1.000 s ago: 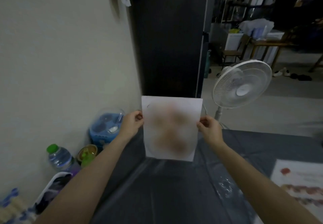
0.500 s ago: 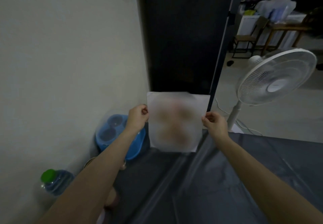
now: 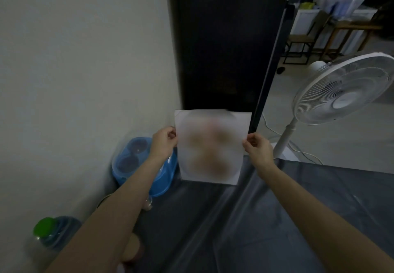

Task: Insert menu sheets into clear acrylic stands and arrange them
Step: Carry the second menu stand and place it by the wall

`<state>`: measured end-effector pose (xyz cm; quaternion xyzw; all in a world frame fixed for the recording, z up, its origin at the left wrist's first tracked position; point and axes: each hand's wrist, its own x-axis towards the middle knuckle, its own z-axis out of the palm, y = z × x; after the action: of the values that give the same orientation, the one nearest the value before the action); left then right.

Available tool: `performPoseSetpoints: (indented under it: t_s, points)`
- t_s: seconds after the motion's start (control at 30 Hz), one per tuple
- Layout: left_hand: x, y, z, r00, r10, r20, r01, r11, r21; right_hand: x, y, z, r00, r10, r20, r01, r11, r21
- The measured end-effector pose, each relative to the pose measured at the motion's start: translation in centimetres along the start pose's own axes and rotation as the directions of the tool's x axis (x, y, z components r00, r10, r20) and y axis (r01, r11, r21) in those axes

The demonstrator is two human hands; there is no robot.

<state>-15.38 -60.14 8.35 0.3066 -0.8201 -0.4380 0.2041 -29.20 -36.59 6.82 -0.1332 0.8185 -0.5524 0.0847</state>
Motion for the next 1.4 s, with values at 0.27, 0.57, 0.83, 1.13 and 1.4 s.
performPoseSetpoints:
  t_s: [0.27, 0.57, 0.83, 1.13, 1.4]
  points:
    - [1.3, -0.3, -0.4, 1.0, 0.017, 0.009, -0.017, 0.999, 0.031, 0.2, 0.2, 0.8, 1.0, 0.006, -0.005, -0.006, 1.0, 0.019]
    - [1.5, -1.0, 0.2, 1.0, 0.018, -0.014, -0.018, 1.0, 0.008, 1.3, 1.0, 1.2, 1.0, 0.021, -0.004, -0.021, 0.999, 0.03]
    - [1.2, -1.5, 0.4, 0.996, -0.077, 0.044, 0.079, 0.995, -0.053, 1.0, 0.9, 1.0, 0.998, 0.049, 0.035, -0.05, 0.998, 0.037]
    - [-1.7, -0.6, 0.1, 0.982, -0.144, -0.122, 0.141, 0.989, -0.039, -1.2, 0.7, -0.3, 1.0, 0.011, 0.015, -0.009, 0.995, -0.101]
    - [-9.9, 1.9, 3.5, 0.997, -0.079, -0.023, 0.081, 0.993, 0.09, -7.1, 2.2, -4.9, 0.999, 0.028, 0.045, -0.026, 0.998, -0.05]
